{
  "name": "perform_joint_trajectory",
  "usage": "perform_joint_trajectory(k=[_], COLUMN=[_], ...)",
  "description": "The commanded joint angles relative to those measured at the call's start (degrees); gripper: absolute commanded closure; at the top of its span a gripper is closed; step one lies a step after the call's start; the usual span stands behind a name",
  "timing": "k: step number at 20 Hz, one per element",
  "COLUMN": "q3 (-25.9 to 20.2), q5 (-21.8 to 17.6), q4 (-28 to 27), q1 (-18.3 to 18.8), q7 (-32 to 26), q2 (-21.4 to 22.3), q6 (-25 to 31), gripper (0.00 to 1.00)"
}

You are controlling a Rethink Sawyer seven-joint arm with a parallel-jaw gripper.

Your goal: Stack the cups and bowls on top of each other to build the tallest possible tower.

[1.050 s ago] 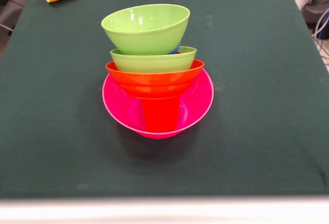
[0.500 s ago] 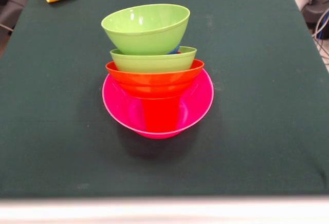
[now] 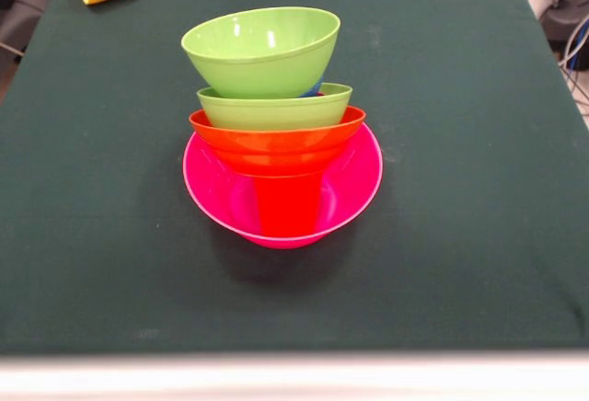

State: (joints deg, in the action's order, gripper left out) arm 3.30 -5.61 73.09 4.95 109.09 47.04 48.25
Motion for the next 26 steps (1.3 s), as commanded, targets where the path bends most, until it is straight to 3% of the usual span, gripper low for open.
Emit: perform_joint_trajectory(k=[1,7,12,16,26], q3=[-4.75,-4.47,-3.81,-4.29,-6.87], q5=[-2.84,-2.69,-5.53,-6.24,-6.81], q4=[-0.01,-1.31,-7.15,-8.96,-8.19], q1=[-2.86,-4.75,-4.52,-3.93,-0.41], q7=[-2.55,-1.23,-5.11,-7.36,-12.04], q2=[-1.90,-2.87,-5.32,-6.25,-6.78], q6=[7.99,8.16,10.86,9.55,5.97], gripper=[1.00,1.00,1.00,1.00,1.00])
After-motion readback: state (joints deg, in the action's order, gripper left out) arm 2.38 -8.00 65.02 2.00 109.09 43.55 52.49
